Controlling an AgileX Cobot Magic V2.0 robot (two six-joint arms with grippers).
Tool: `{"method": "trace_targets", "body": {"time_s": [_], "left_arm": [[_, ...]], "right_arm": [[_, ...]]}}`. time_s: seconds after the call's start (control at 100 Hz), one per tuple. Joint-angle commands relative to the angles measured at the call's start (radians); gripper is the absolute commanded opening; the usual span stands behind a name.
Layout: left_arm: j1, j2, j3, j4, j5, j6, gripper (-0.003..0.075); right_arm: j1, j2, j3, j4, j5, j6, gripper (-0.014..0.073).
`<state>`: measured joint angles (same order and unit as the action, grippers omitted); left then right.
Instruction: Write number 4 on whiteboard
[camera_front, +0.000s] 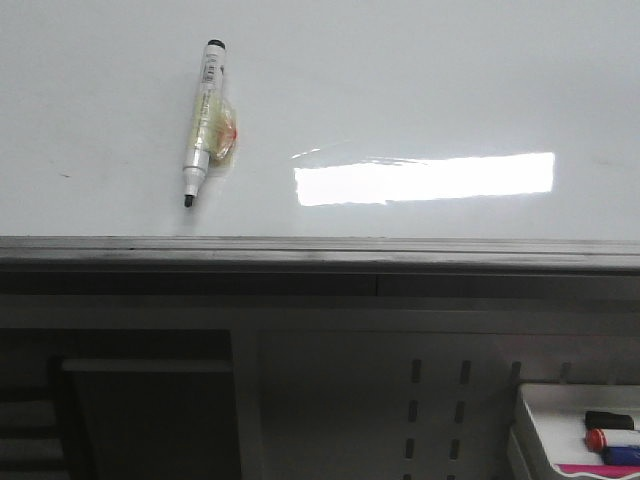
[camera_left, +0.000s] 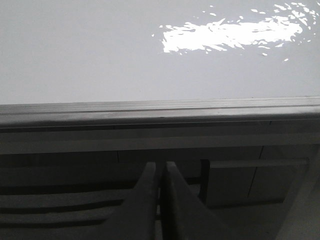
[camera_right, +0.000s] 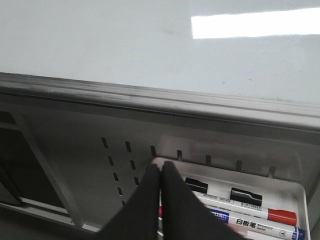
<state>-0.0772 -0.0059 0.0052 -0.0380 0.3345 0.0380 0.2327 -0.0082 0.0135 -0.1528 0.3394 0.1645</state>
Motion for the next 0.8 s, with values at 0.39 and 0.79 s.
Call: {"method": "trace_targets", "body": {"time_s": [0.39,0.79], "left_arm": [[-0.009,-0.011,0.032,-0.003,-0.058,-0.008,-0.002],[-0.009,-0.011,0.032,-0.003,-0.058,-0.008,-0.002]], "right_arm": [[-0.006,-0.017,0.02,-0.07,-0.376,-0.005,-0.0045],[-0.006,-0.017,0.02,0.087,-0.478,-0.001,-0.0045]]}}
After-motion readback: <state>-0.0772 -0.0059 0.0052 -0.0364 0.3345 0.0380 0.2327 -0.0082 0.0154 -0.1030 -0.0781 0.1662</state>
